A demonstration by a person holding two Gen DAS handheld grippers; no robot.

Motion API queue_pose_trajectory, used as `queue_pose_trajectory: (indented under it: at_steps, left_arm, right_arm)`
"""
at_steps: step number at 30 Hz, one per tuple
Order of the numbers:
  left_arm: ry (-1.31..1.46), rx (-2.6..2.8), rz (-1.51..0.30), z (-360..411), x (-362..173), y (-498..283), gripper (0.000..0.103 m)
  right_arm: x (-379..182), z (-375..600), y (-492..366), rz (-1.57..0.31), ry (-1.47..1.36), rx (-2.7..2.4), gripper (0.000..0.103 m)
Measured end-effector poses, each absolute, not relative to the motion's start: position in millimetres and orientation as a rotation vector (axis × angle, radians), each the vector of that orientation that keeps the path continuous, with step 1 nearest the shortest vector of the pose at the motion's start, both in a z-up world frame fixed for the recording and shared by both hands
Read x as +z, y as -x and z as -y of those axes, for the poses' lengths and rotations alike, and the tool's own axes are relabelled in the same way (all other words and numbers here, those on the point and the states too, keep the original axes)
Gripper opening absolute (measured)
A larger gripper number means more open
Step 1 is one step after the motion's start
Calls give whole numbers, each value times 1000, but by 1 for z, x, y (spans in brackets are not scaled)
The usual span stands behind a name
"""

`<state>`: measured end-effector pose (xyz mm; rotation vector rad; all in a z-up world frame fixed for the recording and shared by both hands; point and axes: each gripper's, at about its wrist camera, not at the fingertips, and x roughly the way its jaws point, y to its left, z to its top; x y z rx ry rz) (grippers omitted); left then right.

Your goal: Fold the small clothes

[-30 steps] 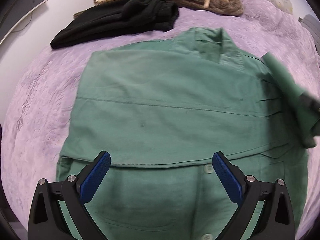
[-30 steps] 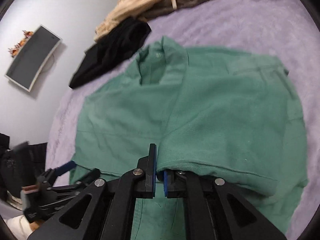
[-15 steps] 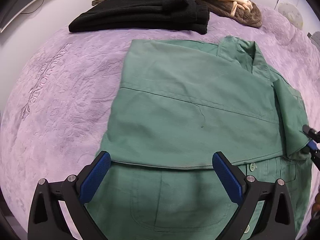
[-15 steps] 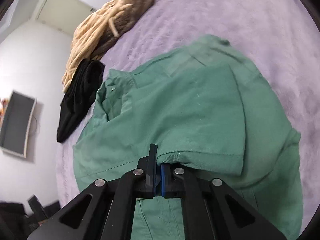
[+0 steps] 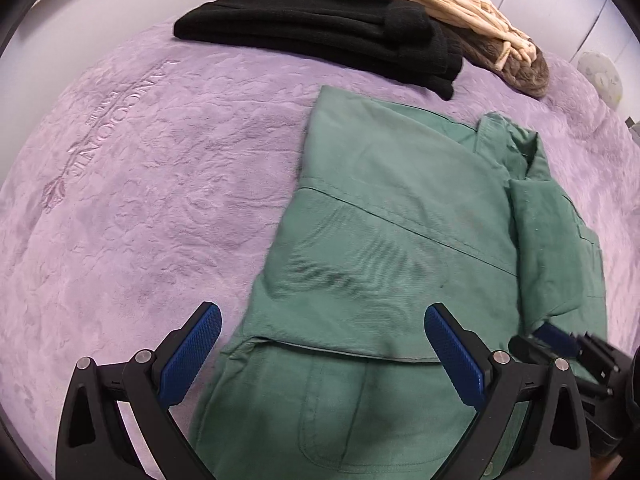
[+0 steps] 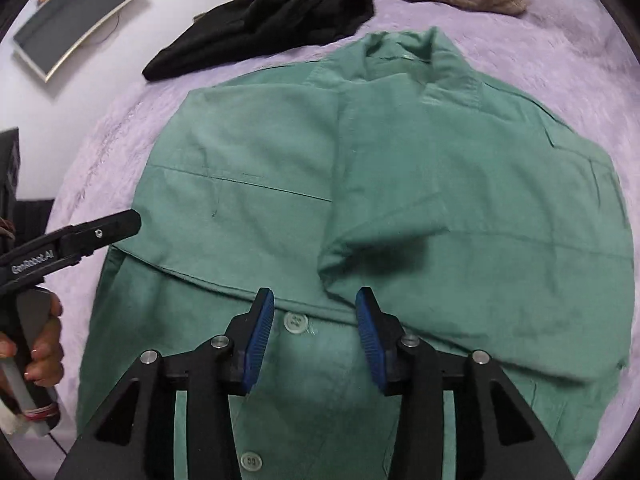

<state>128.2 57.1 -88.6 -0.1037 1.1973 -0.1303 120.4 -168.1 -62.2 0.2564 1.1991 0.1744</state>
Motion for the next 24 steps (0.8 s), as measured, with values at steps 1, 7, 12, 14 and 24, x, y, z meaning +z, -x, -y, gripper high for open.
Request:
queue_pose_trajectory:
  at_steps: [1,7,12,14,24]
  left_arm:
    - [105,-148,-1199,-52,-89,-129,102]
    - [115,-363,-1212,8,-84,-132,102]
    - [41,-439,-1184,64,-80,-129,102]
    - [83,-412,-1194,67,-81,-133,102]
    - [80,-240,-1146,-2,-72,-135,102]
  right_arm:
    - [-61,183,-113,-1199,-311,157,49]
    - [-65,308,-58,-1123,-773,-54,52]
    - [-67,320,-75,-980,-996,75,52]
    - [-79,297,-103,-986,-1033,133,47]
    - [-94,175,-185,-1088,-796,336,11]
